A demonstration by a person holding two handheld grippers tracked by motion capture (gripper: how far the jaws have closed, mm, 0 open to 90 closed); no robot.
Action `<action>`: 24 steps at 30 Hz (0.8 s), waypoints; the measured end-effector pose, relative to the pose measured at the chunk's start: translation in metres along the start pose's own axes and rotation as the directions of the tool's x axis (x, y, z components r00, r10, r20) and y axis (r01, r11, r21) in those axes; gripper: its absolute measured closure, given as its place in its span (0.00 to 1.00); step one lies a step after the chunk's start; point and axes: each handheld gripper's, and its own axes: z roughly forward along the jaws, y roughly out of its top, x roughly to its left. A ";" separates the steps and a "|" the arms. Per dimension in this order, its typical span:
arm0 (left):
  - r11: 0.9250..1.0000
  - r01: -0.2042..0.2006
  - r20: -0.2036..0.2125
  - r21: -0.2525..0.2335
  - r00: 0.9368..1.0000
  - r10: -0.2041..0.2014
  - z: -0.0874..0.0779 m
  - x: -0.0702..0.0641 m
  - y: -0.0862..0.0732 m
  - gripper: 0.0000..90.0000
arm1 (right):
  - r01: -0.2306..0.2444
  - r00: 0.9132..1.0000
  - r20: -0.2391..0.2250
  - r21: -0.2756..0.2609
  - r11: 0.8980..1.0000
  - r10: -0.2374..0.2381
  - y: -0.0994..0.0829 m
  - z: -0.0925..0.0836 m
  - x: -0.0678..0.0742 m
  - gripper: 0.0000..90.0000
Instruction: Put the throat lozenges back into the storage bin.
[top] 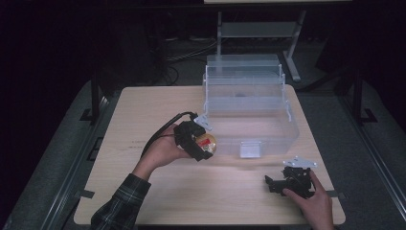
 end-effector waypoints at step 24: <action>1.000 0.028 -0.031 -0.010 0.999 -0.028 0.008 0.027 0.026 0.22 | -0.002 1.000 0.000 -0.001 1.000 0.002 0.000 0.000 0.000 0.00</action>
